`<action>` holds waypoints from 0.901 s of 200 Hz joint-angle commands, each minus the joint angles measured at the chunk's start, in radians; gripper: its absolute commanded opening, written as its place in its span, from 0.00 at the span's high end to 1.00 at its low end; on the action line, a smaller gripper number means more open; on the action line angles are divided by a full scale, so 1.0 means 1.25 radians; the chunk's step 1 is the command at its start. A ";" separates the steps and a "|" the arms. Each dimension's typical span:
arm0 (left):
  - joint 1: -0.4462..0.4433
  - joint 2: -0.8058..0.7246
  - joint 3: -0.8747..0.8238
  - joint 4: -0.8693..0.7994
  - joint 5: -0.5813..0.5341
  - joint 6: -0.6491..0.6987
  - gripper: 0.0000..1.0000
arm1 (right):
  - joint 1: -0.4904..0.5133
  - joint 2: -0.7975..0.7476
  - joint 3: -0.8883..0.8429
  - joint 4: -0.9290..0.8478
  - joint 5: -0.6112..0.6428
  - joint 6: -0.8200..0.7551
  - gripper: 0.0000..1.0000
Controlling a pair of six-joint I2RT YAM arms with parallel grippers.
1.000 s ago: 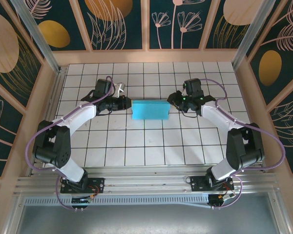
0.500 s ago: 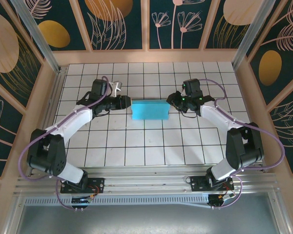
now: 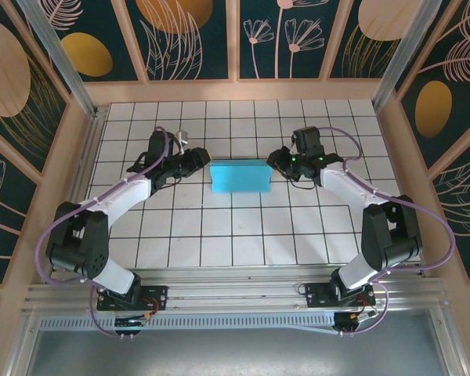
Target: Fold the paper box
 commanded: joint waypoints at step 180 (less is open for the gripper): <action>-0.024 0.037 -0.140 0.110 0.019 -0.095 0.81 | 0.034 0.020 -0.057 -0.077 0.091 -0.070 0.75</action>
